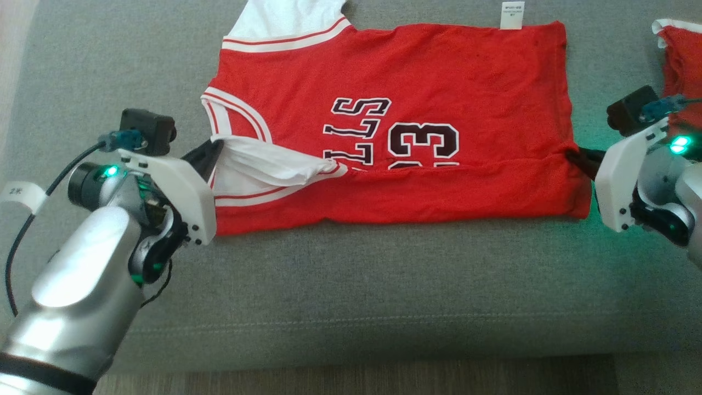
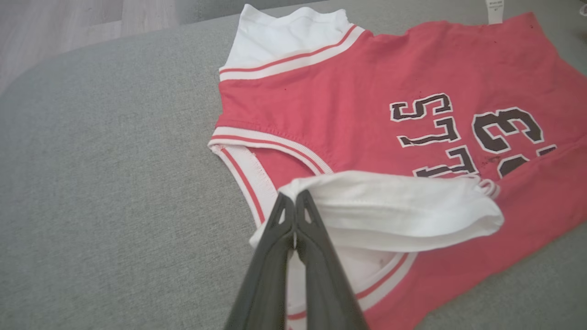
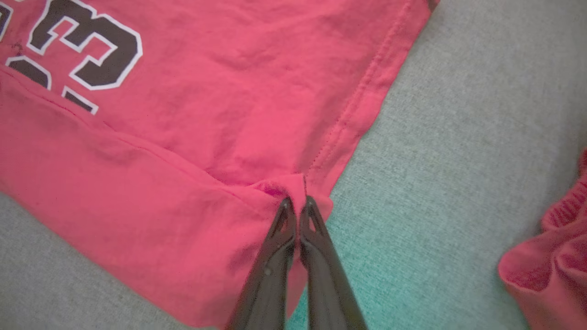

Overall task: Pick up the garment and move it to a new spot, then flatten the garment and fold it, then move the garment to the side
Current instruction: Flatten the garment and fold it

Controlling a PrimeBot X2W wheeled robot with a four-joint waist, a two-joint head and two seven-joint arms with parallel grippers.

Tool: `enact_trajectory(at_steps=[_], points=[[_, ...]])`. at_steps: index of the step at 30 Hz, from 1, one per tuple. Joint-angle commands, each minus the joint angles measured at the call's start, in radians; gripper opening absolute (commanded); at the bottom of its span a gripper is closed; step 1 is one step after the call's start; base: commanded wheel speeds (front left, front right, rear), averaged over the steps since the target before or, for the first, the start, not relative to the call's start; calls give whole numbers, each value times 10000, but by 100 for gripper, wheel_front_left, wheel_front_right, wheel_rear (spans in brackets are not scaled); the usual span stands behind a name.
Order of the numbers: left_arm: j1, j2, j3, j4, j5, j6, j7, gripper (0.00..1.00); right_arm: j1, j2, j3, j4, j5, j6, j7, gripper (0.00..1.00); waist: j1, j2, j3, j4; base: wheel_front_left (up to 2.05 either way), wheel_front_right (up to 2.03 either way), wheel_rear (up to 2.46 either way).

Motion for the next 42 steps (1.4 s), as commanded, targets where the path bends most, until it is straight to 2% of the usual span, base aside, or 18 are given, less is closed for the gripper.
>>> enact_trajectory(at_steps=[1,2,3,4,9,10,15,18,21,23,26,30,35,38,42], points=[[-619,250,399,-64,146,33,-169,0,-142,-123,-35,-4,93,-4,-277,9,0,0,17,6,0,0,0],[-691,205,410,46,223,94,-337,31,-159,-81,-54,69,148,-4,-427,100,0,0,27,3,0,0,0],[-739,139,451,187,258,189,-498,85,-155,-28,-71,181,234,-4,-488,100,0,0,28,-1,0,0,0],[-776,62,493,335,279,280,-658,100,-156,16,-15,243,244,-4,-548,100,0,0,22,-4,0,0,0],[-822,-364,864,1029,300,851,-1821,100,-126,208,-207,786,375,-4,-1471,100,0,0,-180,-20,0,0,0],[-822,-364,864,1029,300,851,-1821,100,-126,208,-207,786,375,-4,-1471,100,0,0,-180,-20,0,0,0],[-572,-736,1498,1283,115,1453,-3392,100,88,558,-789,1286,489,-4,-2977,100,0,0,-587,-29,0,0,0],[-159,-1004,1979,1021,-34,1852,-4015,100,434,945,-1327,1436,423,-4,-4068,100,0,0,-870,-3,0,0,0],[572,-1270,2348,409,47,2093,-4213,100,852,1180,-1915,1308,-71,-4,-4370,100,0,0,-1170,-17,0,0,0],[1141,-1485,2790,-277,257,2300,-4234,100,1106,1241,-2699,1031,-691,-4,-4390,100,0,0,-1352,-23,0,0,0],[2243,-1805,3369,-1389,960,2309,-4240,100,1864,1438,-4150,332,-1946,-4,-4395,100,0,0,-1542,-17,0,0,0],[3582,-2413,4056,-2239,1897,2296,-4242,100,3205,2001,-6588,-978,-3835,-4,-4397,100,0,0,-1713,-2,0,0,0],[4669,-3138,4569,-2767,2884,1873,-4243,100,5261,3344,-9308,-3024,-5992,-4,-4398,100,0,0,-1969,97,0,0,0],[5135,-3438,4844,-2944,3264,1690,-4243,100,6308,4235,-10408,-3890,-6735,-4,-4399,100,0,0,-2054,124,0,0,0],[5467,-3626,5087,-3020,3629,1538,-4244,100,7133,4916,-11026,-4430,-7306,-4,-4399,100,0,0,-2124,100,0,0,0]])
